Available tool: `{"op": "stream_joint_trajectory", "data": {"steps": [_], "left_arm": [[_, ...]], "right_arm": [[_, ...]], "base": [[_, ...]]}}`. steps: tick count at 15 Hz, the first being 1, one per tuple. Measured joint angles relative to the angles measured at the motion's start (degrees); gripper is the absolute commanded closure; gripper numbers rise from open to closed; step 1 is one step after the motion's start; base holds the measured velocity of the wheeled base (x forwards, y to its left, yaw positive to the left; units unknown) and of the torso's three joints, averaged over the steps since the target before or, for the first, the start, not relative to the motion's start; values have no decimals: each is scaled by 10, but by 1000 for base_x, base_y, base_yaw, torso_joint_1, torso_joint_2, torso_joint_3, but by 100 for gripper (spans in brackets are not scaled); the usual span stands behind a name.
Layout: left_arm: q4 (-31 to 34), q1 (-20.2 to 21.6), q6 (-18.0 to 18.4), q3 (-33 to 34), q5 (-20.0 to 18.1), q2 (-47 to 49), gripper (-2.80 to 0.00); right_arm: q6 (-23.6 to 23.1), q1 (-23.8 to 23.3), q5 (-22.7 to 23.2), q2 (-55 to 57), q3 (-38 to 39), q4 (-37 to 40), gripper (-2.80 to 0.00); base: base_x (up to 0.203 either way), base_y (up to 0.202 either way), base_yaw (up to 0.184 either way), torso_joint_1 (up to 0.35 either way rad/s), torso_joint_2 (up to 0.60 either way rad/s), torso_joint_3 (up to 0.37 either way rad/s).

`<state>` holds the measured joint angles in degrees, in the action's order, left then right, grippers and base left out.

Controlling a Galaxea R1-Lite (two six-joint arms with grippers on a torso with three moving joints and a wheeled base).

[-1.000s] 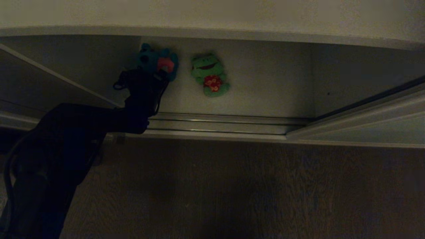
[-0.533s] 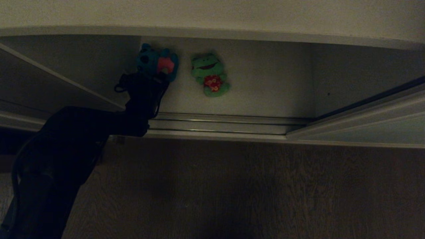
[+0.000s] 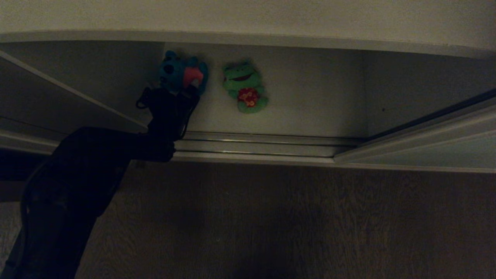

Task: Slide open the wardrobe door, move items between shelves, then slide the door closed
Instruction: Place the blue doll on the higher shelf

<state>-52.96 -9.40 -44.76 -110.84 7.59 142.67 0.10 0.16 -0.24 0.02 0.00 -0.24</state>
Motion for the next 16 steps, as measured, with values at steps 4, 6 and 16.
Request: {"op": "stream_joint_trajectory", "data": {"steps": [4,6,16], "left_arm": [[-19,0,4,-1,-4,8,-280],[-24,0,7,-2,-4,10,-280],[-32,19,5,-2,-5,19,0]], "right_arm": [[0,0,0,0,0,0,0],[0,0,0,0,0,0,0],[0,0,0,0,0,0,0]], "base": [[0,0,0,0,0,0],[0,0,0,0,0,0],[0,0,0,0,0,0]]}}
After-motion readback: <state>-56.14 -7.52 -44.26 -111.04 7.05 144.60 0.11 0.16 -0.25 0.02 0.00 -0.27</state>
